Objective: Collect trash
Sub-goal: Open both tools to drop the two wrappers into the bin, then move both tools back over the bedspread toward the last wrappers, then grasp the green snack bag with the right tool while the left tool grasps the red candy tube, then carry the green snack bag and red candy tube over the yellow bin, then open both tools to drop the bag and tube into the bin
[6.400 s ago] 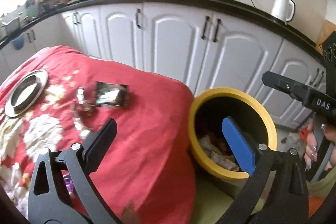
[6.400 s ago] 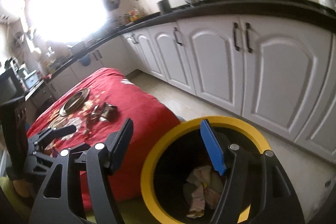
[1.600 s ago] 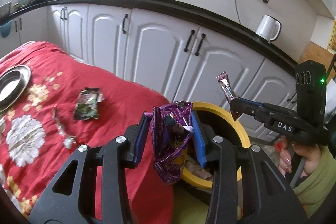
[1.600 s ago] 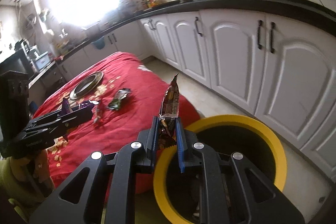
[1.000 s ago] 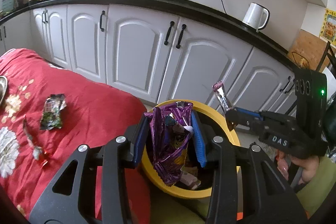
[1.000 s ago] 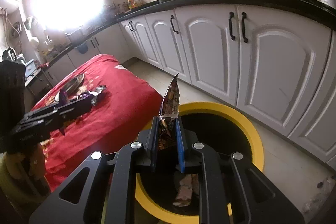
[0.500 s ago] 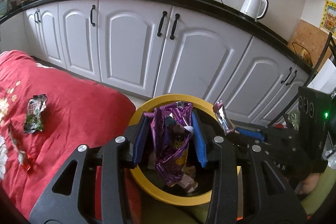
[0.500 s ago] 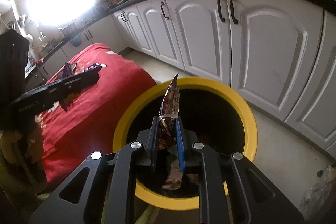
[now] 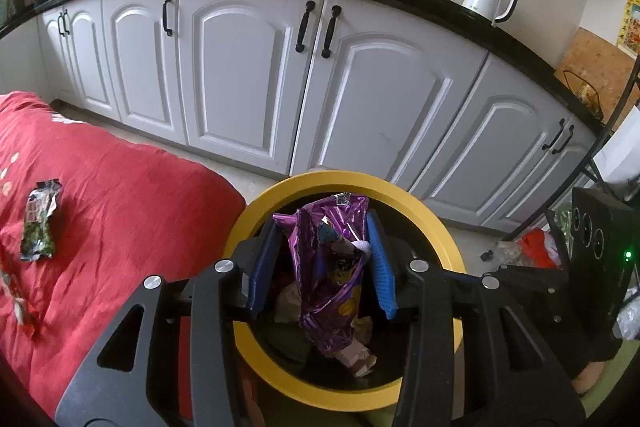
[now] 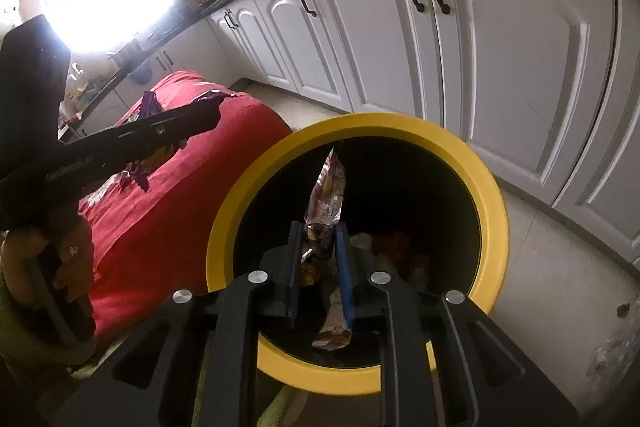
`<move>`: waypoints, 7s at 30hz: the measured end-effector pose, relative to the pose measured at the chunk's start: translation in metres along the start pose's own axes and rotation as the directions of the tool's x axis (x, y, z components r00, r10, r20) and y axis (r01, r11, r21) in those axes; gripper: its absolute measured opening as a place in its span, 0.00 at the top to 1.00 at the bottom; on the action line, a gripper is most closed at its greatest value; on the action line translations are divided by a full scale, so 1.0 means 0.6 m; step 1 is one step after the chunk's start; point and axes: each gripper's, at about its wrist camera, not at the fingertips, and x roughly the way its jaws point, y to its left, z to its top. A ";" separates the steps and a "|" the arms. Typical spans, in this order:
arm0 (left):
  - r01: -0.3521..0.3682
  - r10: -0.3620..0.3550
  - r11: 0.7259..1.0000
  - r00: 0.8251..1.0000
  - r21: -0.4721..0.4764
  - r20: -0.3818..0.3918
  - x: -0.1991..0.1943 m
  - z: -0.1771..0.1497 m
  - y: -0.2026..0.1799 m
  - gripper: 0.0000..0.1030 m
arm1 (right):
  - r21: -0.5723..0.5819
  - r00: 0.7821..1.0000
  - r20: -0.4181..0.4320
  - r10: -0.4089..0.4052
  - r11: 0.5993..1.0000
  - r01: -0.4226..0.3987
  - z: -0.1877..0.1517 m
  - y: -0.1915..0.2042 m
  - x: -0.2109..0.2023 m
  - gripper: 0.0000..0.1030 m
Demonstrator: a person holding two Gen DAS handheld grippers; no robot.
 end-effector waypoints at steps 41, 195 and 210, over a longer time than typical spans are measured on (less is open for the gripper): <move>-0.397 0.450 0.879 0.875 -0.265 0.180 -0.224 -0.081 0.225 0.11 | -0.245 0.987 0.130 0.090 0.968 -0.055 0.105 0.199 -0.015 0.29; -0.012 0.023 0.996 0.991 0.083 -0.130 0.012 -0.078 -0.010 0.48 | 0.045 0.995 0.058 -0.077 0.996 0.074 0.025 -0.032 -0.023 0.56; -0.168 0.167 0.984 0.986 -0.066 -0.022 -0.085 -0.064 0.078 0.11 | -0.040 0.981 0.091 -0.172 0.983 0.177 0.039 0.044 -0.038 0.06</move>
